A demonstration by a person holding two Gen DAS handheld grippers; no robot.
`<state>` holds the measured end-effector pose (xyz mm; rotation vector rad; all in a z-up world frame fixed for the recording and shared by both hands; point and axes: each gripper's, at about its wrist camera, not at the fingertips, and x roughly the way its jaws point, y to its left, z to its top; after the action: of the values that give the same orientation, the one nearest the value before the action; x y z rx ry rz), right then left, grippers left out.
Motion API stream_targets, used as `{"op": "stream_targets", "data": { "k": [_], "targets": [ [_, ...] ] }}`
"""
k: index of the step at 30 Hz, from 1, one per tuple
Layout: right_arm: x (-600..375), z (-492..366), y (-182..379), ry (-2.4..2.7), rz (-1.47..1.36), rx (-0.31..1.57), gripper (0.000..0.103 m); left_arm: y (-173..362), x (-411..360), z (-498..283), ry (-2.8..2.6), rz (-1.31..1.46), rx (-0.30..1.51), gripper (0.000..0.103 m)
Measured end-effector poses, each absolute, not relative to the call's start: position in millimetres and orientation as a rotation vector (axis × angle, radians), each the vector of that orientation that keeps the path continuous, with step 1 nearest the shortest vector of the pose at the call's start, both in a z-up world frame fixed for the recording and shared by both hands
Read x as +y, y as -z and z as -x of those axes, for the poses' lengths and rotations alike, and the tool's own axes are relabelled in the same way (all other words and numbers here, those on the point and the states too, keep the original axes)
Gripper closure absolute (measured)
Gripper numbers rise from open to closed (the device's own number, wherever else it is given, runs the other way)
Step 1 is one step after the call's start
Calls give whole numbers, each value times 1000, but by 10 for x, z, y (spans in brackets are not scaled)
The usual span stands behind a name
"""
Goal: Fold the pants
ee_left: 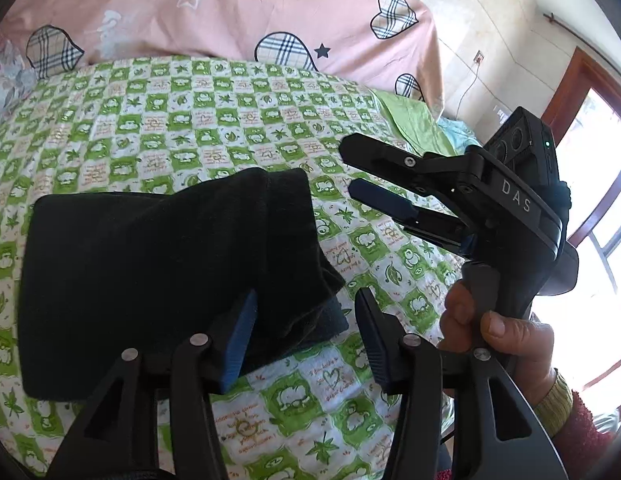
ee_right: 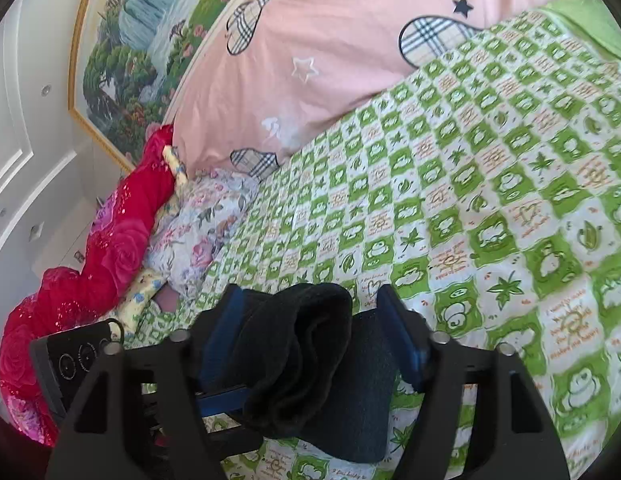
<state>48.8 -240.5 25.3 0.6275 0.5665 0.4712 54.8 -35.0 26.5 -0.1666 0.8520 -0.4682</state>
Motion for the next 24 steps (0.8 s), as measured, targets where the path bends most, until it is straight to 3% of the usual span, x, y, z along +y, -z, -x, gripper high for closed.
{"op": "stream_targets", "data": {
  "k": [12, 17, 24],
  "targets": [
    [-2029, -343, -442, -369, -535, 610, 24, -422, 394, -389, 324, 307, 816, 41],
    [-1841, -371, -436, -263, -472, 661, 12, -430, 759, -382, 244, 364, 813, 39],
    [-1688, -446, -323, -208, -467, 733, 10, -371, 1251, -407, 159, 462, 811, 32]
  ]
}}
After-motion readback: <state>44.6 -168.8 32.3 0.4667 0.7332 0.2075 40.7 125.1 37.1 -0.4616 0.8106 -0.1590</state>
